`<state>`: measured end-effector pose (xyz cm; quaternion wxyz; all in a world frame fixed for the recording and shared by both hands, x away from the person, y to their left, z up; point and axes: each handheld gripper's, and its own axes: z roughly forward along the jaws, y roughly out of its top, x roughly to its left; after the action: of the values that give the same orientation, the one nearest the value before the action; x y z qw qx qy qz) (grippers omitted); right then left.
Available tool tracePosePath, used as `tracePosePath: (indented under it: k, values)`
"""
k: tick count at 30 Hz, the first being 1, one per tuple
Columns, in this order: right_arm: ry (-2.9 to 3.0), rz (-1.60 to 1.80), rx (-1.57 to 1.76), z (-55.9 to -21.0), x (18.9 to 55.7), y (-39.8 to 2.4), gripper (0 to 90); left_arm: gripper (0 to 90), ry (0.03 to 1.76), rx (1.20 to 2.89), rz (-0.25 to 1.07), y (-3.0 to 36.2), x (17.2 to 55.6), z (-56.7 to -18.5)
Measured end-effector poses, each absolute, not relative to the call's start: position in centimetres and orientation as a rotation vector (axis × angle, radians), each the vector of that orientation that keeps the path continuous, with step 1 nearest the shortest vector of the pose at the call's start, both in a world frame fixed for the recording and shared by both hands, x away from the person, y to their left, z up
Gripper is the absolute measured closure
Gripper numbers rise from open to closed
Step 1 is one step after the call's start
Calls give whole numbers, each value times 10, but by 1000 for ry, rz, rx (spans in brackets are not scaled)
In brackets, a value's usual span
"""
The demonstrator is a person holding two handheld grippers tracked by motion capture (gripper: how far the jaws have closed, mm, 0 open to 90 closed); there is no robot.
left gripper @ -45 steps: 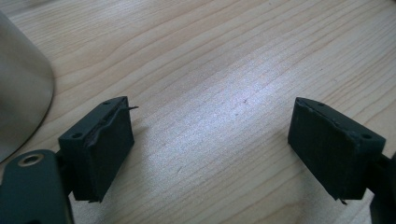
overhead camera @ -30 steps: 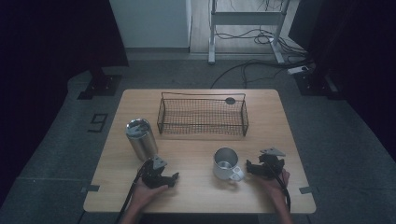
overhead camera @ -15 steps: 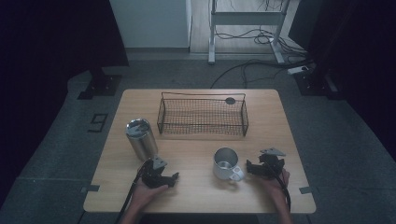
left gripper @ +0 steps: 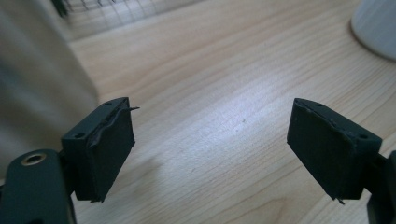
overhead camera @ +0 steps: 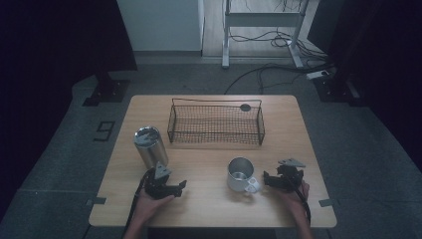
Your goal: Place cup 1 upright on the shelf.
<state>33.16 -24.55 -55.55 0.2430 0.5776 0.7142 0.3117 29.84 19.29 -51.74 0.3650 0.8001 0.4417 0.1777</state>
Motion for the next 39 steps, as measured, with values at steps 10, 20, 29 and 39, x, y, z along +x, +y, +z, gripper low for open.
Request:
tracePosePath:
  k: [10,20,29,39]
  values:
    - [1952,852,1578,-556,332,-246,59,148,1131,2019,490,203,296,-506]
    - [1959,855,1571,-556,333,-246,56,148,1181,1964,527,219,296,-499]
    - [1958,857,1572,-556,333,-247,57,148,1218,1931,544,231,297,-496]
    - [1955,858,1574,-556,333,-247,61,147,1257,1907,558,244,299,-496]
